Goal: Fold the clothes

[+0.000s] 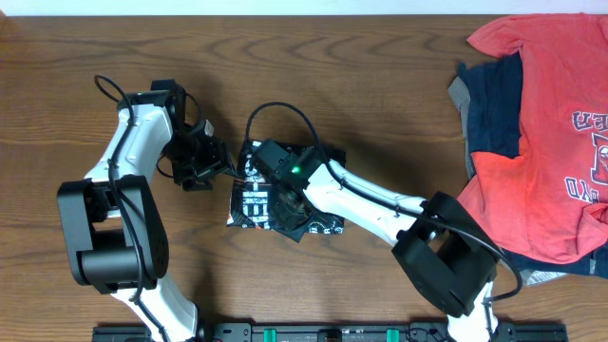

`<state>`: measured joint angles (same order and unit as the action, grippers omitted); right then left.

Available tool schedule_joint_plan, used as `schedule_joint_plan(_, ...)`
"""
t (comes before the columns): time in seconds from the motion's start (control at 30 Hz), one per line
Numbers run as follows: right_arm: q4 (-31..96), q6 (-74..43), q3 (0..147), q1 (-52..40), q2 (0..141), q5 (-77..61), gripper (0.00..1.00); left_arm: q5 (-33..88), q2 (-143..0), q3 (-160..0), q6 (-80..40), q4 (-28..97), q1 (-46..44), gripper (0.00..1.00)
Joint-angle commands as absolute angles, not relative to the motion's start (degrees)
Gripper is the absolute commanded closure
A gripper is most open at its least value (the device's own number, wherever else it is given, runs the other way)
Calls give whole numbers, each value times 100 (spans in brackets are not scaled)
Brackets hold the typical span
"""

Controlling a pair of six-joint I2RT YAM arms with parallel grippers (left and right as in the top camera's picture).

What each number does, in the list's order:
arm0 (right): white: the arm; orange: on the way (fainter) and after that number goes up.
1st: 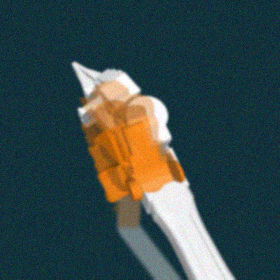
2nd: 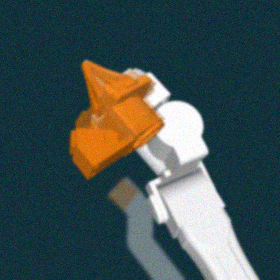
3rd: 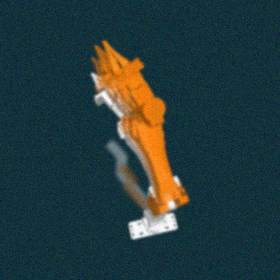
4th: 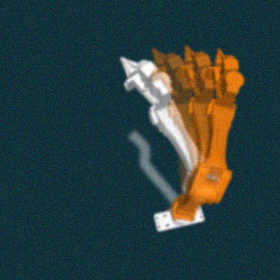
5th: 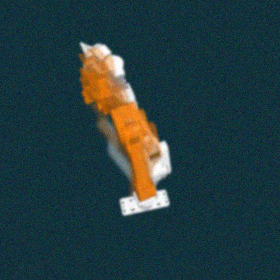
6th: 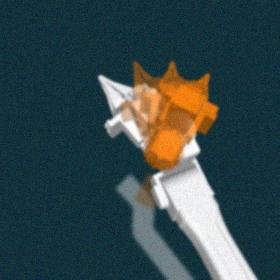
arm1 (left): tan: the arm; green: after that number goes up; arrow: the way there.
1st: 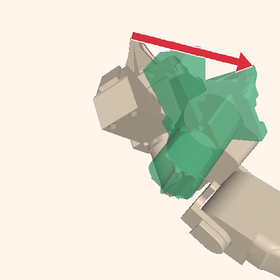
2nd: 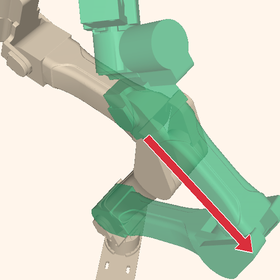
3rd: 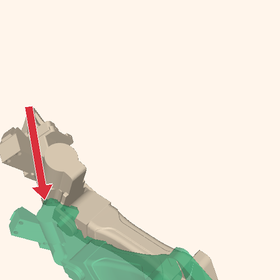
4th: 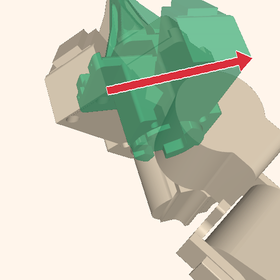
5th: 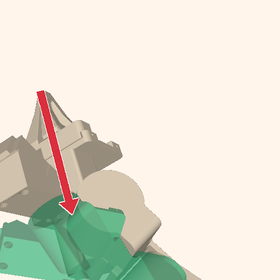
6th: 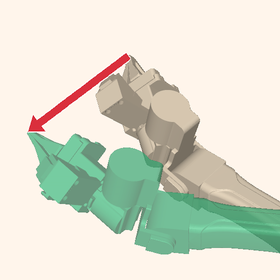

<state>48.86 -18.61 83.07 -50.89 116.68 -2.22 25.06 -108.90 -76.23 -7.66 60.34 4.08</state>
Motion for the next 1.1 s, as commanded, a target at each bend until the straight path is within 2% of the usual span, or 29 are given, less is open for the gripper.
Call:
schedule_joint_plan(0.0,5107,-3033,8305,-5105,11640,519,99,2436,-10936,-7601,-777,6047,416,37)
schedule_joint_plan(0.17,5730,-4091,8305,-4904,11570,947,98,2436,-10936,-7601,-777,6051,416,37)
schedule_joint_plan(0.27,6075,-4486,8302,-4781,11570,1035,84,2436,-10936,-7601,-777,6053,416,37)
schedule_joint_plan(0.33,6182,-4589,8302,-4724,11570,1028,64,2436,-10936,-7601,-777,6053,416,37)
schedule_joint_plan(0.37,6243,-4652,8302,-4696,11570,1037,60,2436,-10936,-7601,-777,6053,416,37)
schedule_joint_plan(0.53,6556,-5242,8309,-4499,11526,1284,62,2436,-10936,-7601,-775,6073,416,37)
schedule_joint_plan(0.7,6163,-3660,8425,-4445,11148,781,57,2436,-10936,-7601,-777,6060,416,37)
schedule_joint_plan(0.8,6023,-3328,8438,-4515,10807,764,55,2436,-10936,-7601,-777,6051,416,37)
schedule_joint_plan(0.93,5671,-2775,8438,-4550,10672,646,40,2436,-10936,-7601,-777,6053,416,37)
schedule_joint_plan(1.07,5378,-2073,8438,-4552,10777,91,40,2436,-10936,-7601,-777,6058,416,37)
